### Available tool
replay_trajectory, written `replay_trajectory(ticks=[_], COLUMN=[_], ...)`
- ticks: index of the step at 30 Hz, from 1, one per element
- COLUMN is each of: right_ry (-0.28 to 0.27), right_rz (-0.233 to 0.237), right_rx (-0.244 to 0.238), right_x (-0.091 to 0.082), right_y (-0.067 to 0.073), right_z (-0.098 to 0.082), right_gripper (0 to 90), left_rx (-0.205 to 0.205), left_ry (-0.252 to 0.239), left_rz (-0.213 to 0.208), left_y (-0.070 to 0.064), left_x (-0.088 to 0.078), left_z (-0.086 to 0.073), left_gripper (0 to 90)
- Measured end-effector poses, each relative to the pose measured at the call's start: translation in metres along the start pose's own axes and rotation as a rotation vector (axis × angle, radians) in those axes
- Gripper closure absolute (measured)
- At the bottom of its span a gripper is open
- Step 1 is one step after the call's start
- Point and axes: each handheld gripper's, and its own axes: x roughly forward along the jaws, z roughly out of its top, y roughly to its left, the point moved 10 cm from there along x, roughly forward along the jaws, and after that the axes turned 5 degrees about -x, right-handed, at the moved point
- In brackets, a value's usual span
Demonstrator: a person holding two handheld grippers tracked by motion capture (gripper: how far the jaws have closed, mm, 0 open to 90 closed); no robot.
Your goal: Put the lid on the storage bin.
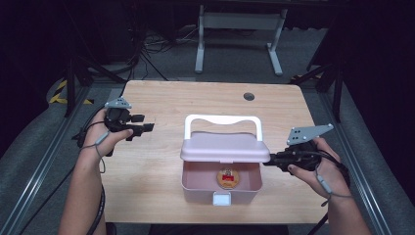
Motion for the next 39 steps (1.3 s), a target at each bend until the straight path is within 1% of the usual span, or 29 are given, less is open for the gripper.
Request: replay_trajectory(ticks=[1,2,3,4,6,8,9,10,11,12,13,14,16,17,20,22,24,25,26,28,29,30,31,33,34,35,37,39], right_ry=[0.006,0.012,0.015,0.019,0.033,0.044,0.048,0.053,0.059,0.065,0.071,0.078,0.091,0.100,0.117,0.123,0.134,0.138,0.141,0.152,0.160,0.160,0.171,0.178,0.191,0.199,0.222,0.232], right_rz=[0.003,0.004,0.006,0.010,0.012,0.013,0.015,0.021,0.024,0.024,0.027,0.031,0.034,0.032,0.036,0.037,0.046,0.048,0.049,0.056,0.060,0.060,0.067,0.075,0.078,0.080,0.086,0.090], right_rx=[-0.001,-0.003,-0.004,-0.006,-0.007,-0.013,-0.016,-0.015,-0.016,-0.019,-0.024,-0.025,-0.030,-0.030,-0.039,-0.041,-0.043,-0.044,-0.046,-0.049,-0.048,-0.048,-0.048,-0.054,-0.053,-0.049,-0.056,-0.060], right_x=[0.000,0.000,0.000,0.001,0.001,0.001,0.001,0.001,0.002,0.002,0.002,0.003,0.004,0.004,0.005,0.005,0.006,0.007,0.007,0.007,0.008,0.008,0.008,0.009,0.010,0.010,0.012,0.012], right_y=[0.002,0.003,0.004,0.005,0.007,0.008,0.009,0.011,0.012,0.012,0.013,0.014,0.016,0.017,0.020,0.021,0.023,0.023,0.024,0.025,0.026,0.026,0.027,0.028,0.028,0.029,0.031,0.031], right_z=[-0.001,-0.001,-0.002,-0.002,-0.004,-0.005,-0.006,-0.006,-0.007,-0.007,-0.008,-0.009,-0.010,-0.011,-0.012,-0.012,-0.014,-0.014,-0.014,-0.015,-0.016,-0.016,-0.018,-0.019,-0.020,-0.021,-0.024,-0.025], right_gripper=[86.7,86.8,86.8,86.7,86.7,86.6,86.6,86.5,86.5,86.5,86.4,86.2,85.9,85.7,85.5,85.5,85.4,85.1,84.9,84.8,84.8,84.8,84.8,84.8,84.6,84.6,84.6,84.7], left_rx=[0.005,-0.005,0.000,-0.009,-0.008,-0.020,-0.022,-0.018,-0.020,-0.031,-0.016,-0.026,-0.032,-0.022,-0.036,-0.037,-0.045,-0.043,-0.050,-0.039,-0.046,-0.046,-0.049,-0.043,-0.039,-0.048,-0.047,-0.053], left_ry=[0.005,0.003,0.011,0.013,0.018,0.024,0.019,0.027,0.023,0.031,0.034,0.040,0.045,0.045,0.055,0.056,0.057,0.062,0.066,0.076,0.078,0.078,0.086,0.097,0.100,0.105,0.110,0.113], left_rz=[0.003,0.004,0.003,0.005,0.006,-0.009,-0.011,-0.016,-0.017,-0.019,-0.015,-0.015,-0.015,-0.013,-0.019,-0.018,-0.037,-0.040,-0.041,-0.031,-0.031,-0.031,-0.033,-0.030,-0.024,-0.026,-0.024,-0.028], left_y=[0.002,0.003,0.005,0.006,0.008,0.007,0.007,0.008,0.008,0.007,0.009,0.009,0.010,0.012,0.012,0.013,0.012,0.013,0.012,0.016,0.016,0.016,0.016,0.018,0.019,0.019,0.021,0.021], left_x=[0.001,0.003,0.004,0.006,0.008,0.010,0.012,0.012,0.014,0.015,0.016,0.017,0.018,0.019,0.020,0.021,0.023,0.024,0.025,0.027,0.028,0.028,0.029,0.031,0.031,0.032,0.033,0.034], left_z=[-0.001,-0.001,-0.002,-0.003,-0.004,-0.005,-0.005,-0.005,-0.005,-0.007,-0.007,-0.008,-0.009,-0.010,-0.012,-0.013,-0.014,-0.015,-0.016,-0.018,-0.019,-0.019,-0.020,-0.023,-0.023,-0.025,-0.026,-0.027], left_gripper=[42.0,41.9,41.8,41.9,41.9,41.9,41.9,41.9,41.8,41.8,41.8,41.7,41.7,41.6,41.3,41.2,40.7,40.6,40.6,40.6,40.6,40.4,40.2,39.8,39.5,39.4,39.5,39.5])
